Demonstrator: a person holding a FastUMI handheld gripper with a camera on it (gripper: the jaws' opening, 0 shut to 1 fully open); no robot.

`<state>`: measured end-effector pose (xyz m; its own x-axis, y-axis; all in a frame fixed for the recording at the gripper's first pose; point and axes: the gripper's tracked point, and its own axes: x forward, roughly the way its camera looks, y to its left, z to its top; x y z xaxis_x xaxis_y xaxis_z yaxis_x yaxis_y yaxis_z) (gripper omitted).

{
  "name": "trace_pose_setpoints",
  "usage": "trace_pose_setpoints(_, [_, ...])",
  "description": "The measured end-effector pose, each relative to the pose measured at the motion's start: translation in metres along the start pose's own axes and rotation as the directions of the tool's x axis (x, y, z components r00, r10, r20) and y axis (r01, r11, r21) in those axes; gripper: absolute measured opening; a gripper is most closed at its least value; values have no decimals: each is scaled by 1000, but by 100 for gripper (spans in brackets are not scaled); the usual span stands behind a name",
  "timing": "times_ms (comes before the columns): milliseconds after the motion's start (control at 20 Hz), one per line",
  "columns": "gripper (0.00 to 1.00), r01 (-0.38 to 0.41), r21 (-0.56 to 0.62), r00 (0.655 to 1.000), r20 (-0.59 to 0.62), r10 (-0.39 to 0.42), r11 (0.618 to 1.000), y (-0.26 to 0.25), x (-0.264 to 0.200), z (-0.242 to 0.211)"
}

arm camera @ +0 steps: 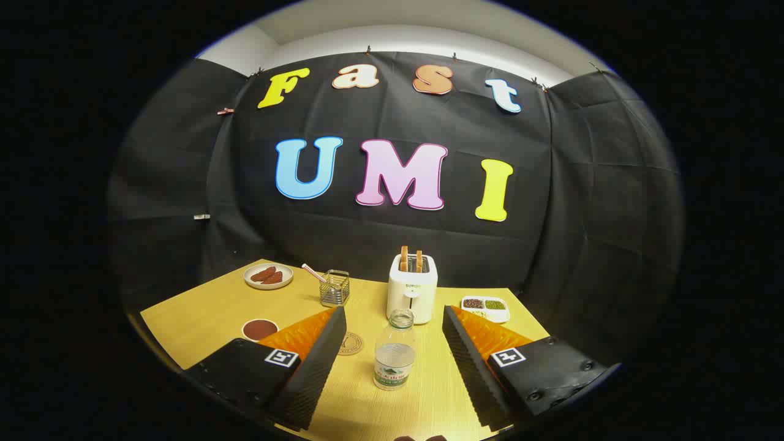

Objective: Take the bottle from table, then pour the juice into the cup, finally place the bottle on the coaster

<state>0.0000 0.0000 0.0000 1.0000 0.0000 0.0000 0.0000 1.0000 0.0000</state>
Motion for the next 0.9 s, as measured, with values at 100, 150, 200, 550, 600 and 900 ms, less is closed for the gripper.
trace_pose_setpoints(100, [97,-9,-3,1000,-2,9,1000,1,0,0])
trace_pose_setpoints(150, [98,-11,-1,1000,-3,11,1000,0,1,0])
trace_pose_setpoints(200, [98,-12,3,1000,-3,12,1000,-1,1,-1])
trace_pose_setpoints(550, [98,-19,38,999,-41,21,999,-4,5,-14])
trace_pose_setpoints(600, [98,-21,45,999,-44,23,999,-3,5,-14])
trace_pose_setpoints(900, [97,-19,23,999,-26,20,1000,-5,10,-17])
